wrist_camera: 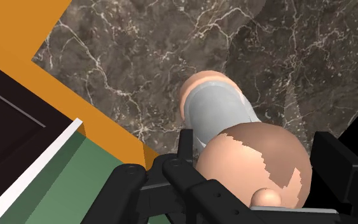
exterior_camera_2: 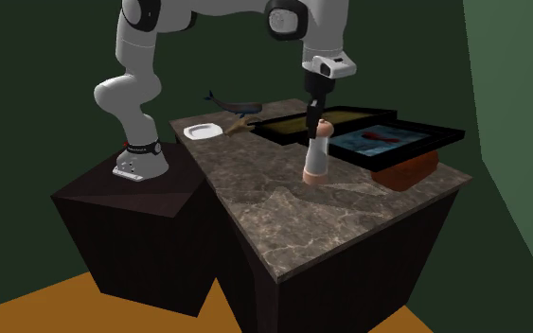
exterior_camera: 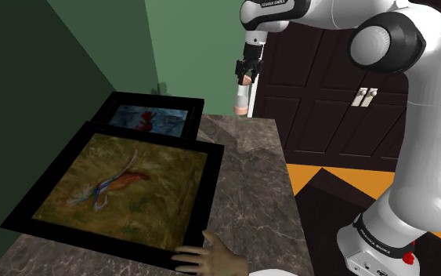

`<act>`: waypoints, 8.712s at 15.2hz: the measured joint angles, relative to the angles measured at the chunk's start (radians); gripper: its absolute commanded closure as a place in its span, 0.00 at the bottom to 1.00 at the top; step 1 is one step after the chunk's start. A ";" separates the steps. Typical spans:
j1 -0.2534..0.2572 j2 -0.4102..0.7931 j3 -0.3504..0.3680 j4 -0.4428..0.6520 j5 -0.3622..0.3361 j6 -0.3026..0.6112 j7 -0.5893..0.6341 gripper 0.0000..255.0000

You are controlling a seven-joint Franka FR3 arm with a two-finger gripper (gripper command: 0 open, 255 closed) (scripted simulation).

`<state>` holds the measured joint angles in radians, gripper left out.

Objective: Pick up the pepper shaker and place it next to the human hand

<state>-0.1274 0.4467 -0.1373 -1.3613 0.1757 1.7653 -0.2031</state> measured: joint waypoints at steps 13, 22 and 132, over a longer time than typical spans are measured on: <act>-0.013 0.023 -0.001 0.213 -0.001 -0.188 0.021 1.00; -0.032 0.089 0.002 0.443 0.008 -0.351 0.038 1.00; 0.398 -1.124 0.578 -1.445 0.286 0.430 0.652 0.00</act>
<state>0.2703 -0.6778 0.4406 -2.8062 0.4622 2.1955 0.4486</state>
